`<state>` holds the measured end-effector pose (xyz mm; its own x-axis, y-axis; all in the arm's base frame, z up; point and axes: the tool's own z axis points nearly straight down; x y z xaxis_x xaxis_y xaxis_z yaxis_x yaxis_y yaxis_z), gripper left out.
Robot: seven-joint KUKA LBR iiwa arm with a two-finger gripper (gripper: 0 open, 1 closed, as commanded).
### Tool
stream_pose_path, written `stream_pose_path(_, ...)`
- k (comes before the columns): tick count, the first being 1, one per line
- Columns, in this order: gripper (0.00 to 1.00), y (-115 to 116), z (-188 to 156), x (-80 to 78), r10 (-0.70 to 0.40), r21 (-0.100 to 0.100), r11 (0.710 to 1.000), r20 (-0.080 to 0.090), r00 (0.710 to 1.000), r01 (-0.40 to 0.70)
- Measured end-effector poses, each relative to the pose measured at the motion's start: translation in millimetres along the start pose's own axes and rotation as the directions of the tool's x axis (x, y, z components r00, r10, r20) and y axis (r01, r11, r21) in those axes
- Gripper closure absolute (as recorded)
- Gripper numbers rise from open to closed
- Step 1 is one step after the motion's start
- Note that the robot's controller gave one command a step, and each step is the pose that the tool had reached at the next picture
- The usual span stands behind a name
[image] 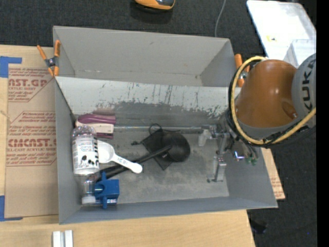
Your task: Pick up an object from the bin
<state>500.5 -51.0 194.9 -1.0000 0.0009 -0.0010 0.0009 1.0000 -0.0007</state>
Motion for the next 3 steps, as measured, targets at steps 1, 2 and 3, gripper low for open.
stream_pose_path(1, 0.00, 0, 0, 0.0, 0.000, 0.000, 1.000, 0.000, 1.000, 0.000)
stream_pose_path(2, 0.00, 13, 59, -7.6, -0.103, 0.001, 0.995, 0.003, 0.995, 0.103)
stream_pose_path(3, 0.00, 92, 113, -52.2, -0.170, 0.004, 0.986, 0.014, 0.985, 0.169)
